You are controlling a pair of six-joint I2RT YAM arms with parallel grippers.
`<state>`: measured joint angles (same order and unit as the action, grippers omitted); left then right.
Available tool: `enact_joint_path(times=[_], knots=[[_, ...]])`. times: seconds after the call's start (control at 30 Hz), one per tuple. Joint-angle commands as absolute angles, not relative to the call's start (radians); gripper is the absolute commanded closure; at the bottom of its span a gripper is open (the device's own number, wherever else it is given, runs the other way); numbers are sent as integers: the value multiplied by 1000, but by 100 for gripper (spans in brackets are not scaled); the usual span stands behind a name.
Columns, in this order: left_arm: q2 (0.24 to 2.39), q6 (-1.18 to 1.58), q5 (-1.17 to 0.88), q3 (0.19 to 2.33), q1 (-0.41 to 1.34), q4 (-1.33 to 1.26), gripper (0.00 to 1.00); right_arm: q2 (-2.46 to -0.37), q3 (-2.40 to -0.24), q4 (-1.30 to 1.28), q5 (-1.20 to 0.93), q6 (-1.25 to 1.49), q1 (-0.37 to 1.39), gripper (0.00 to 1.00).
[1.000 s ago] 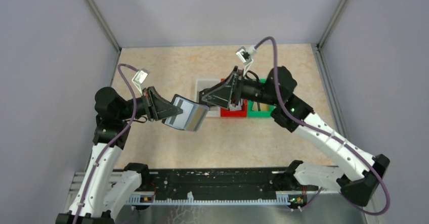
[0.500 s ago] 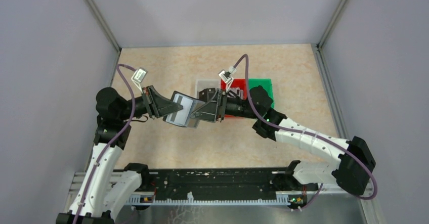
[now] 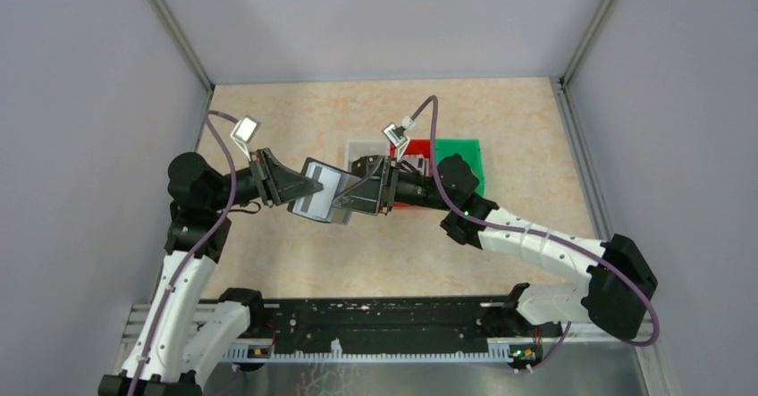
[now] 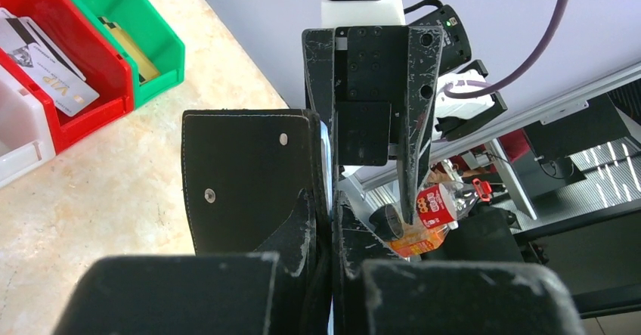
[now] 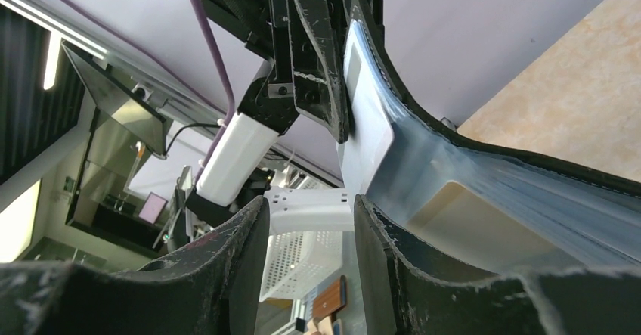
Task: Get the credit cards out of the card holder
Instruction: Remove the credit card from the card holder.
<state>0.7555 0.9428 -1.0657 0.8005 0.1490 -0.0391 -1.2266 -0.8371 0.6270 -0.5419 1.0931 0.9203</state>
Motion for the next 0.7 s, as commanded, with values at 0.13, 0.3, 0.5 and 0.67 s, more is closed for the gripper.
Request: enact_joint_path(times=[0.13, 0.3, 0.5, 0.67], knots=[[742, 978, -1071, 841, 150, -109, 100, -1216, -854, 644, -533, 1071, 930, 56], [739, 988, -1072, 855, 150, -120, 100, -1230, -863, 653, -530, 1074, 930, 57], [735, 991, -1069, 864, 150, -117, 100, -1258, -871, 684, -529, 1095, 937, 59], [729, 967, -1063, 857, 150, -97, 100, -1282, -875, 761, -537, 1138, 940, 61]])
